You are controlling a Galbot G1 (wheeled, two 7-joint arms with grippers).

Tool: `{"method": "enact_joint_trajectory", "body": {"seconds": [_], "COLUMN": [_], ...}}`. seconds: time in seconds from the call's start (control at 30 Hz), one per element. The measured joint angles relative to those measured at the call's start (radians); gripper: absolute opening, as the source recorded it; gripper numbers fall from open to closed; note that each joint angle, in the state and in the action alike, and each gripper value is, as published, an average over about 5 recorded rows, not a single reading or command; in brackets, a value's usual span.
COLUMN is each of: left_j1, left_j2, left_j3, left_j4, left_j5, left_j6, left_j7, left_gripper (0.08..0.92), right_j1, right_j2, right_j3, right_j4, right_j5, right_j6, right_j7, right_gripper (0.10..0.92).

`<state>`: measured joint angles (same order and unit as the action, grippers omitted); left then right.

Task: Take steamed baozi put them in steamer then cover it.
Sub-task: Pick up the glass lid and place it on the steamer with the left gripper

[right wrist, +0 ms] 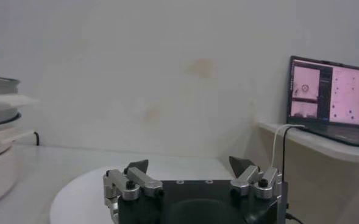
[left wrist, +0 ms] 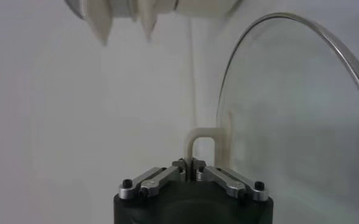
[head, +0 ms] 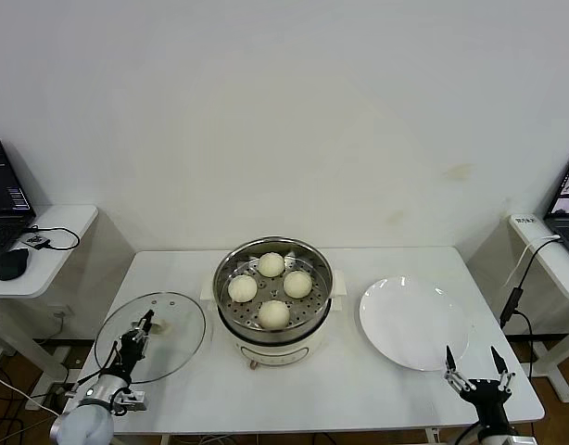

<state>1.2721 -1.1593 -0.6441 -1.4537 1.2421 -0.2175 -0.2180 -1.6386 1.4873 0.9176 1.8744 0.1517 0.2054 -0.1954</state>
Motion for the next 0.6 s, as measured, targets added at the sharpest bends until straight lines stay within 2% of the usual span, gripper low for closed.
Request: {"method": "enact_joint_trajectory", "body": {"seconds": [0.23,0.6], "left_j1": [0.085,0.182], "left_j2": [0.013,0.031], "left_j3": [-0.047,-0.066], "left_j4": [-0.147,-0.412], "left_j5": [-0.035,-0.126], "left_j6": [0.072,0.224], "left_j7": [0.016,0.128], "left_gripper": [0.123,0.123], "right_j1": [0.000,-0.018], "right_j2": [-0.003,0.004], "right_j3": [-0.011,-0.042], "right_j4": [0.001,0.015], "right_j5": [-0.010,-0.066], "right_j6": [0.004,0.021], "right_j7": [0.000,0.023], "right_gripper": [0.823,0.823]}}
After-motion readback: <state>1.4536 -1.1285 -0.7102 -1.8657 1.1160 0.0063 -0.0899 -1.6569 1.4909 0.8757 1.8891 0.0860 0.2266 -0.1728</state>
